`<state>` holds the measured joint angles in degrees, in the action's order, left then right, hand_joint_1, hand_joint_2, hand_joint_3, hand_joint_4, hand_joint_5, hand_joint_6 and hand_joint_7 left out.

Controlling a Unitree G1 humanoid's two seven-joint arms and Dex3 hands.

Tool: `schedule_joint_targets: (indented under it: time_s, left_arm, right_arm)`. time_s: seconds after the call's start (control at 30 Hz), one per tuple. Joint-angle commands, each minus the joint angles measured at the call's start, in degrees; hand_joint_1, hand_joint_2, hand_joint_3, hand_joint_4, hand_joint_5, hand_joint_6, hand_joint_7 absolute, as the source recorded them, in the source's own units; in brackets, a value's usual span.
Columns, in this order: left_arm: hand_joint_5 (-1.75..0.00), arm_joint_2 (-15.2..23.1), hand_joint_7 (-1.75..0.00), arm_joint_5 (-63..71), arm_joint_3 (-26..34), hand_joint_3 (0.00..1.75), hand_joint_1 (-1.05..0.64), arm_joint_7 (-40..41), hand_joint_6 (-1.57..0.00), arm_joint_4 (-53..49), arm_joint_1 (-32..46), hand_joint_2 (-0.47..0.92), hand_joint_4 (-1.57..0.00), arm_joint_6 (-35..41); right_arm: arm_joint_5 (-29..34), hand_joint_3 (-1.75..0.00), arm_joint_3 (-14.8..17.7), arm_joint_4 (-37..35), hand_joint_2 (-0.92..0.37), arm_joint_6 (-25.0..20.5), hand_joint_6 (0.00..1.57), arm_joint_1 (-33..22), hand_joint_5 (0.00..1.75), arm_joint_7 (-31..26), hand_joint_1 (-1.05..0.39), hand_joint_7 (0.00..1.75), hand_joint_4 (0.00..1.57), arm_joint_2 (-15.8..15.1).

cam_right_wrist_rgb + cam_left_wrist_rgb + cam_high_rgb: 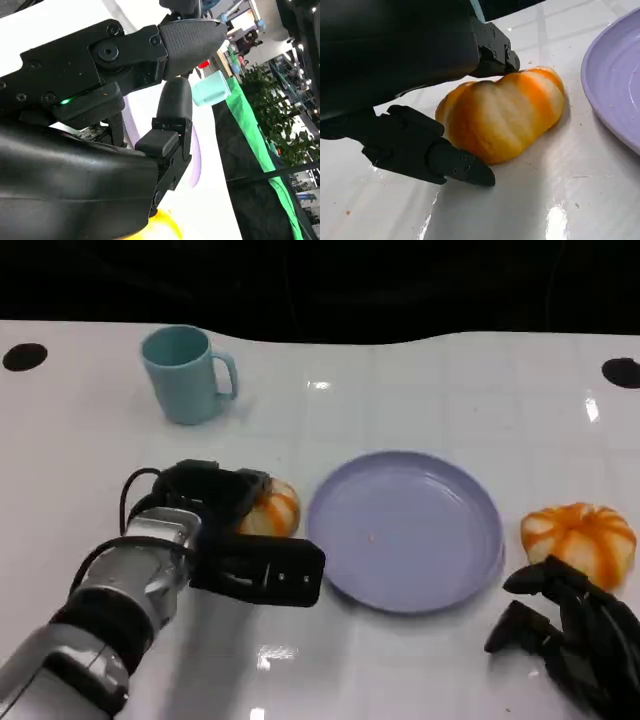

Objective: Grasp the bread from the table and place it into the plate.

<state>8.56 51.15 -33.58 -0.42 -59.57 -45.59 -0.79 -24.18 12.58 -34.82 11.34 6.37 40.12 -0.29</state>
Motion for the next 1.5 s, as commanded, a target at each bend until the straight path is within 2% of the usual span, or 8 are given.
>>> schedule_joint_targets:
  time_s: [0.03, 0.17, 0.3, 0.37, 0.73, 0.97, 1.1, 1.5]
  left_arm:
    - [-0.06, -0.8, -0.02, -1.5, -1.2, 0.00, -0.31, 1.2, -0.24, -5.8, -2.1, 0.81, -0.17, -2.8]
    - [-0.14, -1.0, -0.08, -4.0, -0.4, 0.04, -0.27, 2.8, -0.39, -9.2, -3.1, 0.86, -0.35, -5.7]
    - [-1.20, -1.3, -0.12, -5.6, 0.1, 0.11, -0.34, 6.3, -1.07, -11.3, -3.9, 0.92, -0.72, -5.6]
    - [-1.62, -1.5, -1.04, -5.6, -0.2, 0.32, -0.29, 8.9, -0.75, -11.8, -3.9, 0.92, -0.68, -4.8]
    - [-1.74, -0.9, -1.18, -6.1, -0.4, 0.42, -0.29, 15.0, -0.60, -11.5, -4.5, 0.92, -0.68, -2.1]
    - [-1.74, -0.6, -0.76, -7.6, 1.3, 0.45, -0.24, 19.4, -0.64, -8.8, -4.7, 0.92, -0.70, -1.3]
    - [-1.75, -0.3, -1.41, -8.0, 1.7, 0.37, -0.22, 21.9, -0.62, -7.2, -4.4, 0.92, -0.78, -4.5]
    - [-1.75, -1.1, -1.72, -8.8, 2.6, 0.41, -0.14, 32.1, -0.59, -5.6, -4.1, 0.83, -0.87, -15.4]
  right_arm:
    - [0.1, -0.24, 0.1, -0.2, -0.92, 0.3, 0.61, -0.6, 1.50, 0.2, -0.54, 1.19, 0.68, -0.7]
    - [0.2, -0.25, 0.0, 0.2, -0.92, 0.1, 0.61, -0.8, 1.50, 0.0, -0.54, 1.19, 0.67, -0.7]
    - [0.0, -0.24, 0.1, 0.2, -0.92, 0.0, 0.60, -0.8, 1.50, 0.0, -0.55, 1.19, 0.67, -0.6]
    - [0.2, -0.23, 0.1, -0.1, -0.92, 0.2, 0.61, -0.7, 1.50, -0.1, -0.56, 1.19, 0.67, -0.7]
    - [-0.2, -0.24, 0.3, -0.1, -0.92, -0.8, 0.60, -0.5, 1.50, -0.1, -0.54, 1.19, 0.66, -0.8]
    - [0.1, -0.22, 0.4, -1.1, -0.92, 0.0, 0.61, 0.0, 1.50, -0.1, -0.54, 1.19, 0.68, -0.9]
    - [-0.1, -0.22, 0.6, -2.2, -0.92, 0.5, 0.61, 0.6, 1.51, 0.7, -0.54, 1.20, 0.68, -1.1]
    - [0.1, -0.21, 0.6, -3.5, -0.92, 0.5, 0.60, 1.3, 1.52, 1.1, -0.55, 1.22, 0.67, -1.6]
